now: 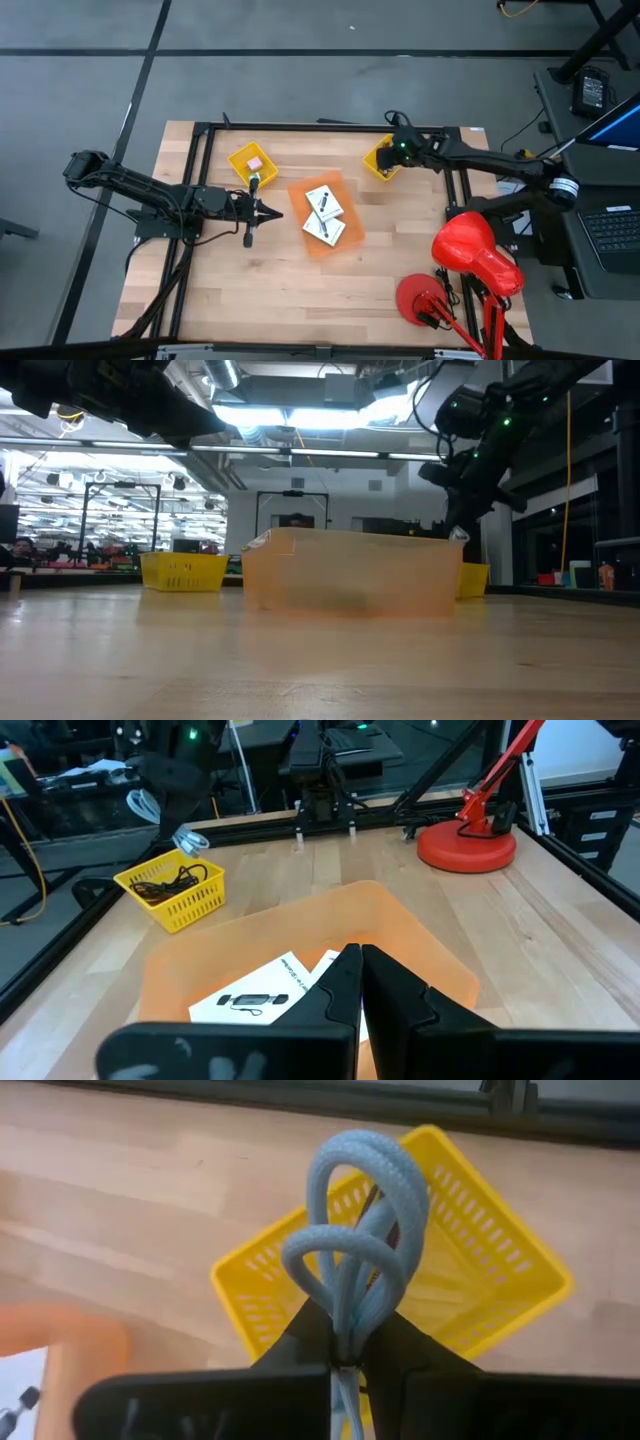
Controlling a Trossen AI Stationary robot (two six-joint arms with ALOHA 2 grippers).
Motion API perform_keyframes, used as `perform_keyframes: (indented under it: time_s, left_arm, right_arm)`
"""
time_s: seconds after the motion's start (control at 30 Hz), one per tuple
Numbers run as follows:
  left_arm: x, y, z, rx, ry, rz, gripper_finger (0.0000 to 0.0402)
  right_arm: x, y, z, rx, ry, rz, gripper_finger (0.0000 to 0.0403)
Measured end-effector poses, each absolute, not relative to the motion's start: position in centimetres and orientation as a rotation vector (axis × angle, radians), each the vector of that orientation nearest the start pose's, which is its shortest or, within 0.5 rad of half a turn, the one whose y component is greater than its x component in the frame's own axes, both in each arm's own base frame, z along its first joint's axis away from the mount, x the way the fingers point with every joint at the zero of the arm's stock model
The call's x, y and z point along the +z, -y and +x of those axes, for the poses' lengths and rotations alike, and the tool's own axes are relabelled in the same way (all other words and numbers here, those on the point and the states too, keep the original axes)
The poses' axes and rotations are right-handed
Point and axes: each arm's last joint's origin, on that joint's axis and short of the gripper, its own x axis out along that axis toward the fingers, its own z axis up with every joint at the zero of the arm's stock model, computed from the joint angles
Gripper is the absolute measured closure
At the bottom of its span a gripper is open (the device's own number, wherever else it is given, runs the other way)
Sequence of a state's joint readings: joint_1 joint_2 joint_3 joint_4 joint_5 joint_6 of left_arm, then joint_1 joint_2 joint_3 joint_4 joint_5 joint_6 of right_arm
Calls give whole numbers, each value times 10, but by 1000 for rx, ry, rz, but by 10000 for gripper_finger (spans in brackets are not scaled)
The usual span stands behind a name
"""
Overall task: Pick and place items into bin
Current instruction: Put the blue charger cable into the right yellow bin, then return to Home Position
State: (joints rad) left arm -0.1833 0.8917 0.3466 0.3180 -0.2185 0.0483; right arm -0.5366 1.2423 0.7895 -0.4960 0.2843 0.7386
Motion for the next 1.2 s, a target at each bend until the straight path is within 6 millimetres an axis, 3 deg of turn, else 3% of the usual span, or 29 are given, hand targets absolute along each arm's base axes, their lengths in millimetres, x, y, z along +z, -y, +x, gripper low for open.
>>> perform_keyframes:
  time_s: [0.33, 0.57, 1.2]
  left_arm:
    - [212, 28, 186, 30, -223, 93, 397]
    - [212, 28, 186, 30, -224, 93, 396]
    - [212, 28, 186, 30, -224, 93, 395]
  right_arm:
    - [199, 144, 206, -1086, -725, 846, 387]
    - [194, 149, 207, -1060, -733, 887, 384]
    - [195, 150, 206, -1076, -746, 826, 306]
